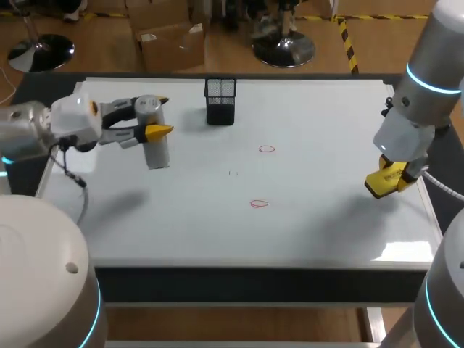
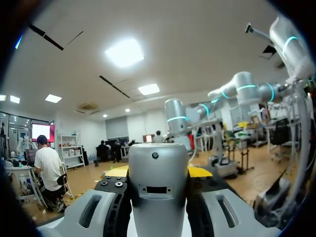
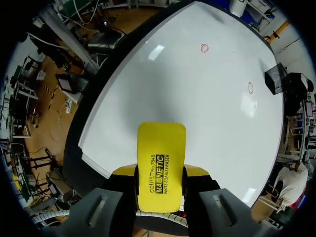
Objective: Pick up the inspection probe, press it on each red-marked spot on the whiteboard one by one, put down the probe, pick up the eraser, and wipe off all the red marks.
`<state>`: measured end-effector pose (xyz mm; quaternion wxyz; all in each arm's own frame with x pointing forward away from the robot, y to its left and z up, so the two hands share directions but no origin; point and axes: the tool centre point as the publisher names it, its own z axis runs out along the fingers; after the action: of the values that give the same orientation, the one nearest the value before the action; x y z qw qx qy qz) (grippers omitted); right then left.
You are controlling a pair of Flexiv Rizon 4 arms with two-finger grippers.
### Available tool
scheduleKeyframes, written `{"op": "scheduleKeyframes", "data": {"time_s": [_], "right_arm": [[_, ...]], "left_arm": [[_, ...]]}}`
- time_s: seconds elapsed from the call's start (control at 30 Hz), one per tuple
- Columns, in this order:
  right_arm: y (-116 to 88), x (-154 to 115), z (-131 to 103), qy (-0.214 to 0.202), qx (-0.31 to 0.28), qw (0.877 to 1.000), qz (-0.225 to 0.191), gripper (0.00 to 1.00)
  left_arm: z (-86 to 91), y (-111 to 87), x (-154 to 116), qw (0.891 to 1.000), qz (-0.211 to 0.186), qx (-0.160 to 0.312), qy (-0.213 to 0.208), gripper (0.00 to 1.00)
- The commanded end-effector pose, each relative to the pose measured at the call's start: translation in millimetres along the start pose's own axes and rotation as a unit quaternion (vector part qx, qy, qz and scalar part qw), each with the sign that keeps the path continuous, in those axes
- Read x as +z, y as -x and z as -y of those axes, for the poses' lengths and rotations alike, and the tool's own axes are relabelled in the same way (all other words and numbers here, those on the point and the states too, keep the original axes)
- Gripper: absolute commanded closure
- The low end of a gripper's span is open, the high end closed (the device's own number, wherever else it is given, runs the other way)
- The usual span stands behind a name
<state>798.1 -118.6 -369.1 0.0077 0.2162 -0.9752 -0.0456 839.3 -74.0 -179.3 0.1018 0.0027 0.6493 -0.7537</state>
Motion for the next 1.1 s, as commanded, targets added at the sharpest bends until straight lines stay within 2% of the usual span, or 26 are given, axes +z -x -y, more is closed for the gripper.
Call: {"op": "scheduleKeyframes", "data": {"time_s": [0.03,0.4,0.63,0.8,1.1], "right_arm": [[0,0,0,-0.002,-0.001,1.0,-0.001,1.0],[0,0,0,-0.002,-0.001,1.0,-0.001,1.0],[0,0,0,-0.002,-0.001,1.0,-0.001,1.0],[0,0,0,-0.002,-0.001,1.0,-0.001,1.0],[0,0,0,-0.002,-0.001,1.0,-0.001,1.0]], "left_arm": [[-5.2,19.0,35,0.999,-0.053,-0.002,-0.005,1.0],[-15.0,19.4,114,0.994,-0.103,-0.01,-0.019,1.0],[-31.8,19.1,160,0.992,-0.121,-0.02,-0.01,1.0],[-39.2,18.7,187,0.993,-0.115,-0.02,-0.005,1.0],[-61.6,20.8,217,0.995,-0.093,-0.023,0.005,1.0]]}}
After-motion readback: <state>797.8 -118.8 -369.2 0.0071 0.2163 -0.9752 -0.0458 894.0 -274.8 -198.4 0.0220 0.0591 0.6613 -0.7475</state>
